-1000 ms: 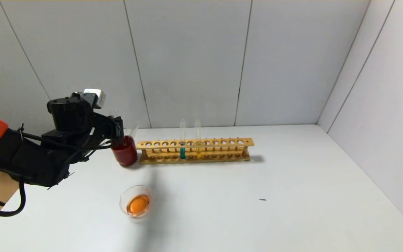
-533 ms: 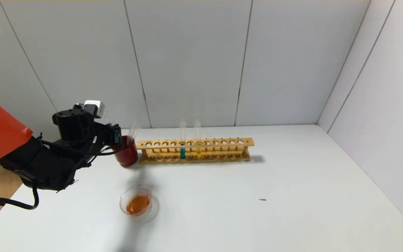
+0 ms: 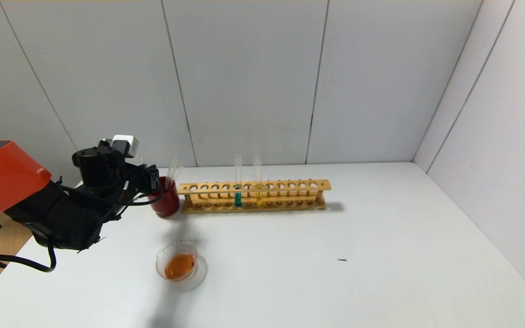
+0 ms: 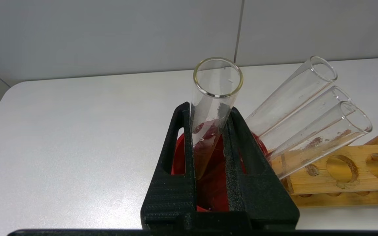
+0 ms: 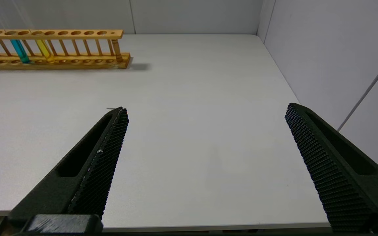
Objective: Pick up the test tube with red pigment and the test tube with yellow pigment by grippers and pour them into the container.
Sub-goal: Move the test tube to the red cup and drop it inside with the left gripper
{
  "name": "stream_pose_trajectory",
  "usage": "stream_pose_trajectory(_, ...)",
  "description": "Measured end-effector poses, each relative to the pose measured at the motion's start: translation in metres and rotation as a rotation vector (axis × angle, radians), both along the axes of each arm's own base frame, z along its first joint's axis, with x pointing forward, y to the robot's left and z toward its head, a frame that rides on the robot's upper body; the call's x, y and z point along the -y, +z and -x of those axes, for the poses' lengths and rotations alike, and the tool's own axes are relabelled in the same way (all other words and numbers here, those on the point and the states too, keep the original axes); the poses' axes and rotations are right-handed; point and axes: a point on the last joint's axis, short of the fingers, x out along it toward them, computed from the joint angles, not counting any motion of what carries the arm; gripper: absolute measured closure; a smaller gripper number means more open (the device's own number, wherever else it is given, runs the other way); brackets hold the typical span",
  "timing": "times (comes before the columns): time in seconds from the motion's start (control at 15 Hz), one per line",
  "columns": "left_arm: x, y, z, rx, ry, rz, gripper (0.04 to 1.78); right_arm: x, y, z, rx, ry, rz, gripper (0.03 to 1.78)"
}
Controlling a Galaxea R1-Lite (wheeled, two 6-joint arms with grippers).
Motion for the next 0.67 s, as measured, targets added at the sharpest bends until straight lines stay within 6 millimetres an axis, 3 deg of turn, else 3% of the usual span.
stream_pose_trajectory(0.47, 0.0009, 0.0053, 0.0023, 0.011, -0.003, -0.007, 1.5, 0.0, 0.0, 0.0, 0.0, 0.0, 0.0, 0.06)
stream_pose_trajectory(0.67, 0.001, 0.0055, 0.002, 0.012, -0.003, -0.008, 1.31, 0.0, 0.0, 0.0, 0.0, 0.0, 0.0, 0.06)
